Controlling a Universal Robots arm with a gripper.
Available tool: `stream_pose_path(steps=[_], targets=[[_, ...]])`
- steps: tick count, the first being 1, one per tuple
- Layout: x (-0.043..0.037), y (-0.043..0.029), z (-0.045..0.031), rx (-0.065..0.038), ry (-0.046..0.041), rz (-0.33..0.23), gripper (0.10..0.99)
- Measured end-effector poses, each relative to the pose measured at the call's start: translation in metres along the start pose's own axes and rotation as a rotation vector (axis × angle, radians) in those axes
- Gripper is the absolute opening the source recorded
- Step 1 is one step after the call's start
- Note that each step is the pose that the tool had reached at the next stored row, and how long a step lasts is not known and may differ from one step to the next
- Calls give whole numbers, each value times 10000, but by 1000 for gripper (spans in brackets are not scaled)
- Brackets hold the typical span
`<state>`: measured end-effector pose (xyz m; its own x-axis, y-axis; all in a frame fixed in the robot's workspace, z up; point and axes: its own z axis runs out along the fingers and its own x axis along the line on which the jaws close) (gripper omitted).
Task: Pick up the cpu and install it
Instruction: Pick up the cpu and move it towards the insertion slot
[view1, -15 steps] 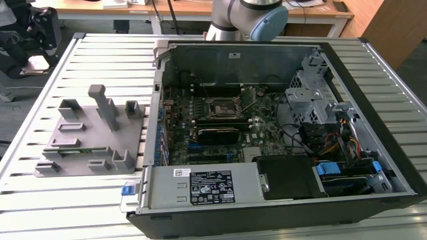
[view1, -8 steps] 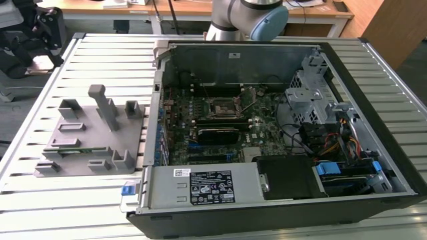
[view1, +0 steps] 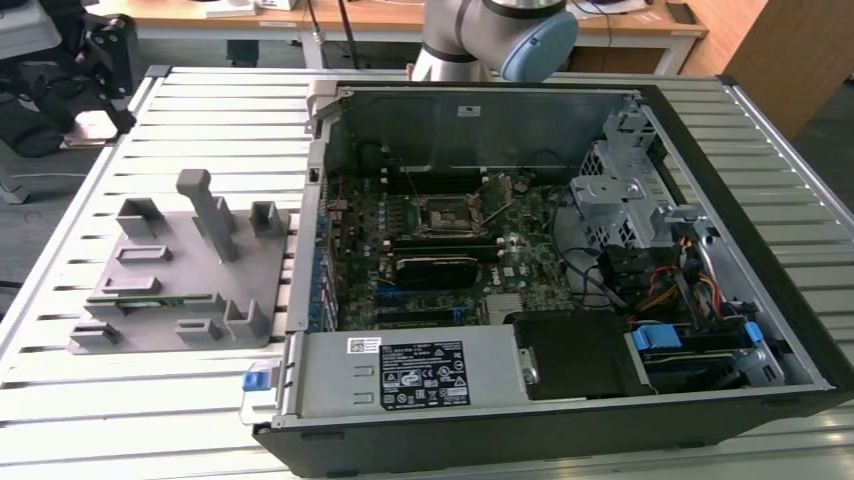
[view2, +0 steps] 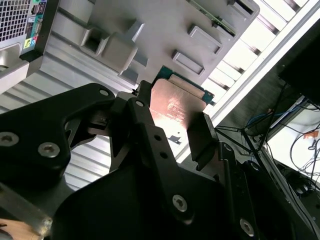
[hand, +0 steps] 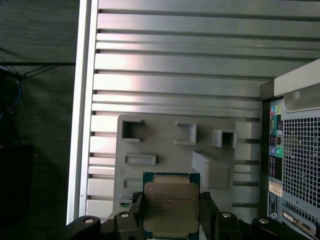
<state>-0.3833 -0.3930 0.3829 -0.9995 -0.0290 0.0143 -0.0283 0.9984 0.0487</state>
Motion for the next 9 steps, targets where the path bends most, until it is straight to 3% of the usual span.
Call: stream_pose_path(steps=[9], targets=[[-98, -3, -2, 0, 1, 0, 537]])
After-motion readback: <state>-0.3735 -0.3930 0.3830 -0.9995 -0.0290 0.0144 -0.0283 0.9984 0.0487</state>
